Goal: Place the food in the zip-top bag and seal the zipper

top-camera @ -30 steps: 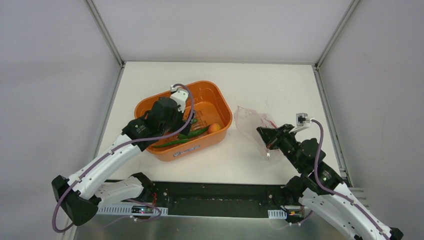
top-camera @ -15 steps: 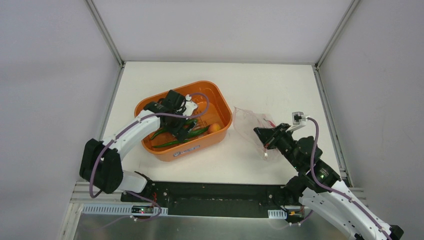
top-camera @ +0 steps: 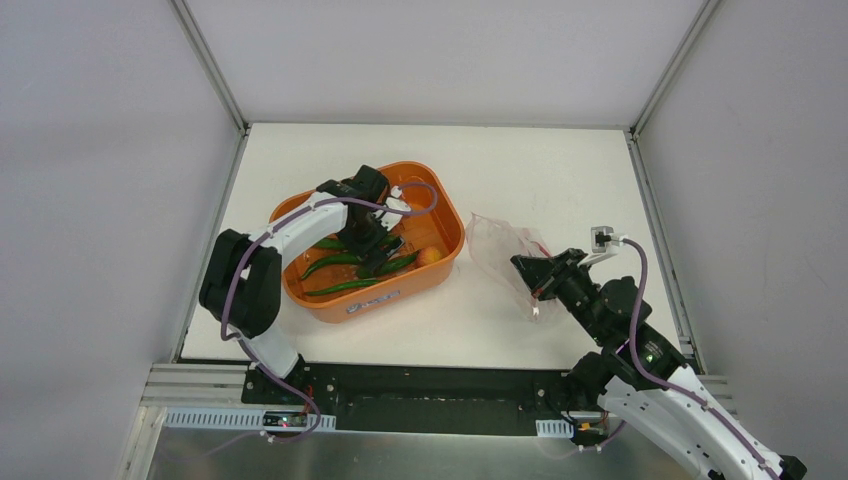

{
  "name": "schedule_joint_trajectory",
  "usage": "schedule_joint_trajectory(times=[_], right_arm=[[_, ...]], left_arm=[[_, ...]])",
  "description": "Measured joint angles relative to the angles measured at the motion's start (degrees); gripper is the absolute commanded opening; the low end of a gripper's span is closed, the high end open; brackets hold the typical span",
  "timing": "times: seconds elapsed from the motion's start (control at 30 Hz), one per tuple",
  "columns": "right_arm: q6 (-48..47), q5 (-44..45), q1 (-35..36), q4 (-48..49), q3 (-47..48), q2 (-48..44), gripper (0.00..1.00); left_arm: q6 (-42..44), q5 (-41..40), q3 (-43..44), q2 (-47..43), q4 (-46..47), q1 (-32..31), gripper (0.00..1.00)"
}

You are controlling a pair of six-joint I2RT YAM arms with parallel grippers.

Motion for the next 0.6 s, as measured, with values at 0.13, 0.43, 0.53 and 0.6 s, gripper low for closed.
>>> schedule_joint_trajectory(times=[0.13,0.43,0.53,0.6], right_arm=[[-0.02,0.0,0.0,-0.09,0.0,-0.02,0.0],[0.44,-0.02,-0.02,-0.22,0.0,-0.02,0.0],[0.61,-0.02,-0.02,-0.24,0.0,-0.02,0.0],[0.61,0.0,-0.02,-0.24,0.0,-0.02,0.0]], left_arm=[[-0.39,0.0,-1.22,0.22,0.98,0.0,0.84],[-2.73,-0.2,-4.24,0.83,4.48,0.0,0.47],[-3.34,-0.09,-5.73,-0.17,6.47,0.35,0.32],[-3.45,-0.07,-6.73,-1.29,7.32,0.35,0.28]])
